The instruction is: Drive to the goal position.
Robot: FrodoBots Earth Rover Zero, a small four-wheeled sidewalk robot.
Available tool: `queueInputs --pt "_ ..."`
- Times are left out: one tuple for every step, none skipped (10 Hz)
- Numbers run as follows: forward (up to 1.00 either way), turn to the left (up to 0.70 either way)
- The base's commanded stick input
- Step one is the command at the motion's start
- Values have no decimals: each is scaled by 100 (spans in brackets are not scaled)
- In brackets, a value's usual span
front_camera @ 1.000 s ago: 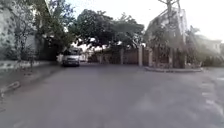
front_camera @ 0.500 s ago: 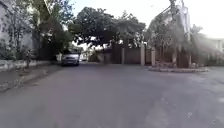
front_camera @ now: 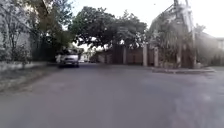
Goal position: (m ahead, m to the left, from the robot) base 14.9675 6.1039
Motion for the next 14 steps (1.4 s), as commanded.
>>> queueInputs --pt "100 0" --pt "100 0" --pt "100 0" --pt "100 0" --pt "100 0" --pt "100 0" --pt "100 0" --pt "100 0" --pt "100 0" --pt "100 0" --pt "100 0" --pt "100 25" --pt "100 40" --pt "100 17"
